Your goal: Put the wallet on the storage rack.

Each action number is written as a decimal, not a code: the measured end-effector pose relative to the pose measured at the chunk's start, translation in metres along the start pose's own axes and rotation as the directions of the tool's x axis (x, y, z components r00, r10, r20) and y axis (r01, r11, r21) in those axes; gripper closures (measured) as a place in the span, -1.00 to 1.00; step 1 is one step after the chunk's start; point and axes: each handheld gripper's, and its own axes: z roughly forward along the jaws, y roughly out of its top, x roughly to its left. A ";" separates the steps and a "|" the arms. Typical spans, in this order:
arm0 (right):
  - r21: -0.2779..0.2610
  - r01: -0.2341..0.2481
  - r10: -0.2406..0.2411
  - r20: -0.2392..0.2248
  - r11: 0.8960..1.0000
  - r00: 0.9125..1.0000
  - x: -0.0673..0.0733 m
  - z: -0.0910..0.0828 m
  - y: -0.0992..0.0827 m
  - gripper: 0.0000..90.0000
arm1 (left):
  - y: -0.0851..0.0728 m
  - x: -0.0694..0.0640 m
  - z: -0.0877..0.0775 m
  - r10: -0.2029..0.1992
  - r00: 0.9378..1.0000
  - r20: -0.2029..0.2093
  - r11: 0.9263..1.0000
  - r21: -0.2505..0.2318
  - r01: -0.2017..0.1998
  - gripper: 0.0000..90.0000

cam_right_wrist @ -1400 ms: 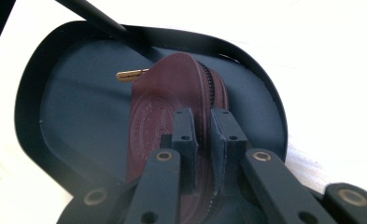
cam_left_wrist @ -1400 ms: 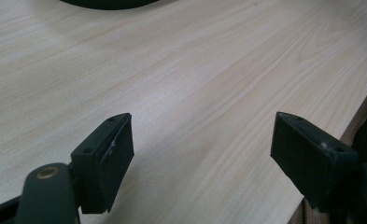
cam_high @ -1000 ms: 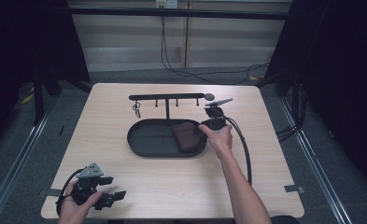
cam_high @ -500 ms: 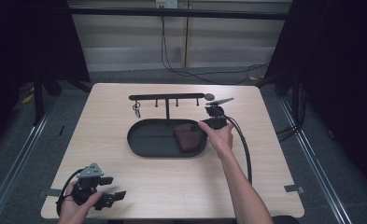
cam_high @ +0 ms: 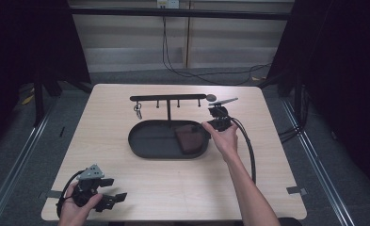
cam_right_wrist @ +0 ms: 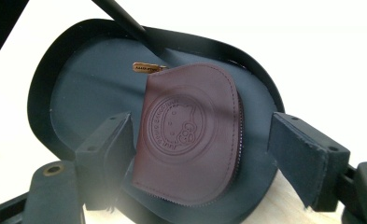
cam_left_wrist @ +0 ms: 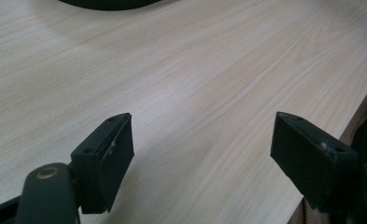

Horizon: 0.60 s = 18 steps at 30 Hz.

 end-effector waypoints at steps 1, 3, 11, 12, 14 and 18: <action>-0.001 -0.004 0.004 -0.001 1.000 1.000 0.000 -0.002 -0.001 -0.52 | 0.000 0.000 0.000 0.000 1.000 -0.004 1.000 -0.002 0.000 -0.53; -0.014 0.000 0.000 0.002 1.000 1.000 -0.002 -0.005 -0.004 -0.57 | 0.000 0.000 0.000 -0.003 1.000 -0.005 1.000 -0.003 0.003 -0.53; -0.071 0.018 -0.019 -0.009 0.997 1.000 -0.011 -0.024 -0.019 -0.66 | 0.000 0.001 0.000 -0.019 1.000 -0.011 1.000 -0.021 0.019 -0.53; -0.078 0.020 -0.021 -0.011 0.997 1.000 -0.012 -0.027 -0.022 -0.64 | 0.000 0.001 0.000 -0.020 1.000 -0.011 1.000 -0.023 0.020 -0.53; -0.084 0.027 -0.027 0.003 0.996 1.000 -0.014 -0.033 -0.027 -0.63 | 0.000 0.001 0.000 -0.020 1.000 -0.012 0.999 -0.025 0.020 -0.53; -0.109 0.040 -0.039 0.010 0.993 0.999 -0.017 -0.044 -0.038 -0.60 | -0.001 0.001 0.000 -0.021 1.000 -0.014 0.999 -0.029 0.020 -0.53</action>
